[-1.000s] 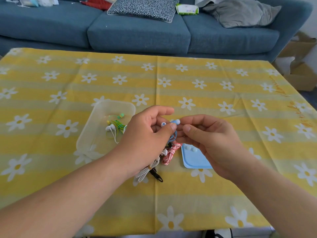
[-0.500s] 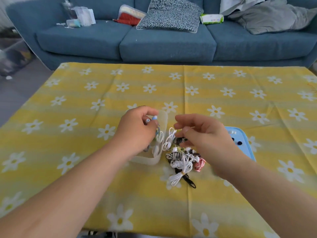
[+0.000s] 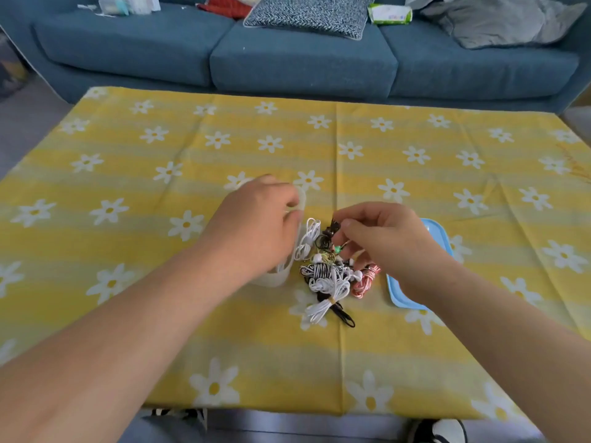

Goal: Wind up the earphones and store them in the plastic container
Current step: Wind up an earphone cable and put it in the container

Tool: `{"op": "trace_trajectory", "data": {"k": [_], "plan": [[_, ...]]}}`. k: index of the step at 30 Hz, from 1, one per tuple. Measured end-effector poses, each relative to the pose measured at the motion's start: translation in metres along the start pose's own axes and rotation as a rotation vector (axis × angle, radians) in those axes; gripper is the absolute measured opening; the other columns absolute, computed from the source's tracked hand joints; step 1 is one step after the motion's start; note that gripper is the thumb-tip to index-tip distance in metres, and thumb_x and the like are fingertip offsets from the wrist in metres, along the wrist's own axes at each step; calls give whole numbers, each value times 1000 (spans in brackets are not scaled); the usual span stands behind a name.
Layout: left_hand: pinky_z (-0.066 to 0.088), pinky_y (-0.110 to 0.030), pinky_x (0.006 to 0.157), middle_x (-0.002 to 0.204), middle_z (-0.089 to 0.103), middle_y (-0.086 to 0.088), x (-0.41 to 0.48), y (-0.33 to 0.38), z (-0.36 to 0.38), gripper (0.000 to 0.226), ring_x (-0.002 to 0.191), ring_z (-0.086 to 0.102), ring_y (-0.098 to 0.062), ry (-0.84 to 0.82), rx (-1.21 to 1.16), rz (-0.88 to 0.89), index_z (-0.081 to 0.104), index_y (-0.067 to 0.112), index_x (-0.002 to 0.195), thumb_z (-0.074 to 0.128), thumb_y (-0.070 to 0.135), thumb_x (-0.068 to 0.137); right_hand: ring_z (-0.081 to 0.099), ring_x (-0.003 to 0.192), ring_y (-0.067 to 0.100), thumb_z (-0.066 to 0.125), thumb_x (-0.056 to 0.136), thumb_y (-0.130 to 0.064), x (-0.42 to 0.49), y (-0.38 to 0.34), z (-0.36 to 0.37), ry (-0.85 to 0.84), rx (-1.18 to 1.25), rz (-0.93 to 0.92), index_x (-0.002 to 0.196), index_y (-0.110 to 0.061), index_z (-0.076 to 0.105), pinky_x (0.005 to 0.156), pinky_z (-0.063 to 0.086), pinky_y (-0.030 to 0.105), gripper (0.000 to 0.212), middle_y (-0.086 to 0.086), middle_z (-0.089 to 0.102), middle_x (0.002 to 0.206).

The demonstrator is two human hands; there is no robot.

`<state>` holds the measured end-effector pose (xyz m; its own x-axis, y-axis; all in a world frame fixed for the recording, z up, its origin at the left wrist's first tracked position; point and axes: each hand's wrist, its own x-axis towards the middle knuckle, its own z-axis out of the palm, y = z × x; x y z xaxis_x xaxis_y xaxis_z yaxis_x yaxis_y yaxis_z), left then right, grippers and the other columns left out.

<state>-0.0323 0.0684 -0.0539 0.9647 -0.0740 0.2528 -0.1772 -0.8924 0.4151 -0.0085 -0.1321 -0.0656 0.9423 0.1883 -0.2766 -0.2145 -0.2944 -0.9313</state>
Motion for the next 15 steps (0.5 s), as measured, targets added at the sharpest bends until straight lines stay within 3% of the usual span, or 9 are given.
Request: {"op": "trace_trajectory", "data": {"k": [2,5,9,13,15], "plan": [[51,-40,70,81,61,2,-8,26,9,12,79,60,-24,-132,-58,109,63,18,81,61,26,91,66,59,23,59,96,-8,-6,4,-10,-50,-98,28,97,-9,76,53,53,33,17,12,74,74],[45,-33,63,82,56,7,-27,57,33,19,82,61,-24,-465,82,85,47,28,85,62,36,93,70,61,21,57,94,-16,-18,14,-21,-162,-314,64,85,-7,75,55,51,34,22,13,76,78],[49,-37,70,107,65,0,-32,61,57,30,100,66,-29,-454,254,81,48,27,110,68,37,90,66,60,12,59,97,-22,-28,26,-37,-200,-337,125,85,-7,75,54,52,29,25,3,75,74],[42,-36,65,99,60,-2,-32,67,64,29,95,63,-31,-432,226,60,34,26,90,60,12,90,66,62,13,61,97,-25,-34,29,-53,-206,-313,139,82,-11,74,55,52,30,25,8,76,79],[39,-35,63,96,56,-1,-29,71,59,20,92,61,-28,-442,186,13,40,23,89,55,10,87,67,63,13,61,98,-27,-36,28,-56,-210,-316,135,85,-11,74,56,52,30,25,9,77,83]]}}
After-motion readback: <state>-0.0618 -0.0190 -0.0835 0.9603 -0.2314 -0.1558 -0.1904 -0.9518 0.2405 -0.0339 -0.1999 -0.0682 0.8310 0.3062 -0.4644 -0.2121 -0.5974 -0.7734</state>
